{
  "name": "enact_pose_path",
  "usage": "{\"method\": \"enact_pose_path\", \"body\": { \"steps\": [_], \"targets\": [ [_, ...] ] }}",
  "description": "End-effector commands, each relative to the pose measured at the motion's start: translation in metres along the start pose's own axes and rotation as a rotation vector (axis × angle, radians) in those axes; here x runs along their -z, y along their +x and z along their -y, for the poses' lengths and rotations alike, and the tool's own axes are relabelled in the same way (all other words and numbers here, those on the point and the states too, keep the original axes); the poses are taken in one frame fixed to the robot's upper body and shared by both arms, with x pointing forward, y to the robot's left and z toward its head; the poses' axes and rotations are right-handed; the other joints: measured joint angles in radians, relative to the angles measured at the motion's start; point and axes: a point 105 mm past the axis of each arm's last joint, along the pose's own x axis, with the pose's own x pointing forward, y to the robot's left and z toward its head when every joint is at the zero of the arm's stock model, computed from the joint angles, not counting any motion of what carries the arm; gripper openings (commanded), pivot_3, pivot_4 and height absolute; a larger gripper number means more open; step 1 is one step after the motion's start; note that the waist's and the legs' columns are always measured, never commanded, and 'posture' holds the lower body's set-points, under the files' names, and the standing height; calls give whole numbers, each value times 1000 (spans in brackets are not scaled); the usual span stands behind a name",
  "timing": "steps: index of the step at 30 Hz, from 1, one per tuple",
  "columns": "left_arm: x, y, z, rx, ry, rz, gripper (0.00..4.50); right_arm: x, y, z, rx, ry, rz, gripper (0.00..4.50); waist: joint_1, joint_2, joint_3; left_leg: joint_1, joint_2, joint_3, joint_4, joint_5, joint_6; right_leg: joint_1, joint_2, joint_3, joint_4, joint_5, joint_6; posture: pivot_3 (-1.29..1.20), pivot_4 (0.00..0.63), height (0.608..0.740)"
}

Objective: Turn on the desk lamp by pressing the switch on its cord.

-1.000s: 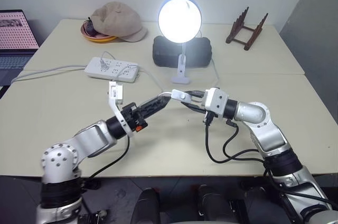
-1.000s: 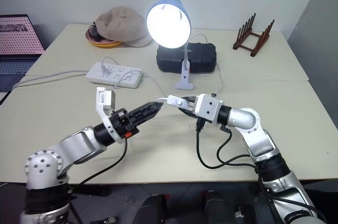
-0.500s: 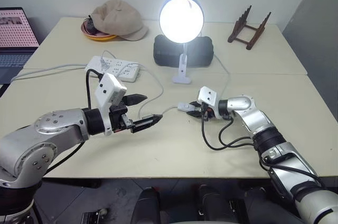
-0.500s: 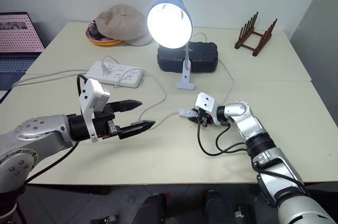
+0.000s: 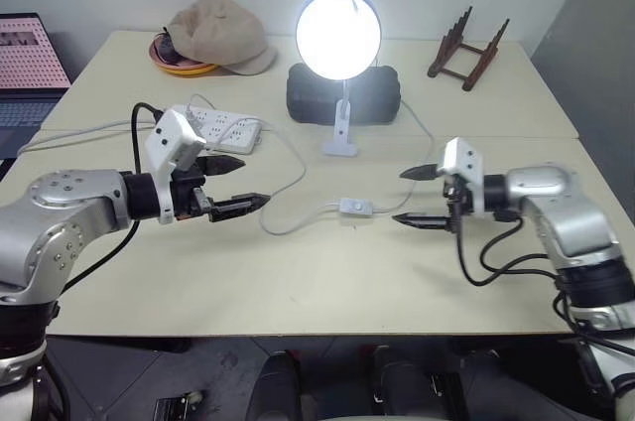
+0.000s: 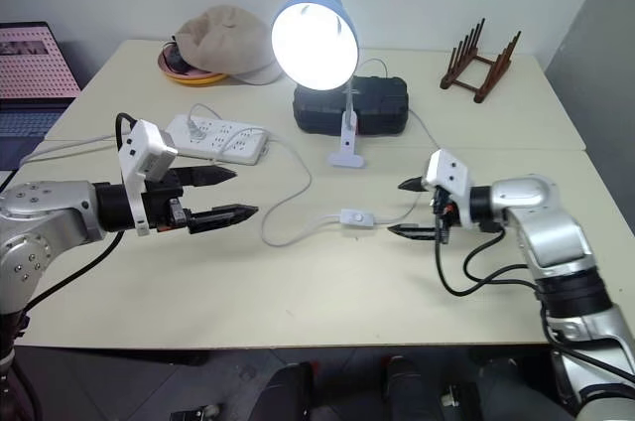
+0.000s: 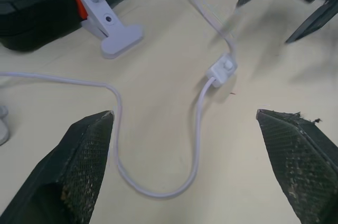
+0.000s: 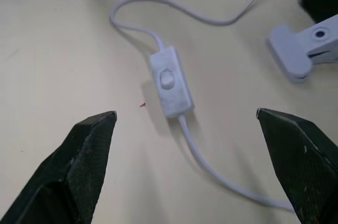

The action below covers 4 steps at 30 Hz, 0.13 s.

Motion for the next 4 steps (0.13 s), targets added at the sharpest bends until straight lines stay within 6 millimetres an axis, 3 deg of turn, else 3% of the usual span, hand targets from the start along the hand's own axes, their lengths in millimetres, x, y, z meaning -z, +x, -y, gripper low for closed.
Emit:
{"method": "enact_pose_path", "body": {
  "steps": [1,4],
  "targets": [
    [-6,-11,-6,4,52,-18,4500,-17,-15,-7,24,1,54,4480,-5,0,0,0,0,0,0,0,0,-1,0,0,1,0,0,0,150,740],
    [-4,-13,-10,21,72,-50,4500,-17,-27,-16,47,24,58,4480,-4,0,0,-3,0,0,0,0,0,-5,0,0,5,2,3,0,150,740]
  ]
}}
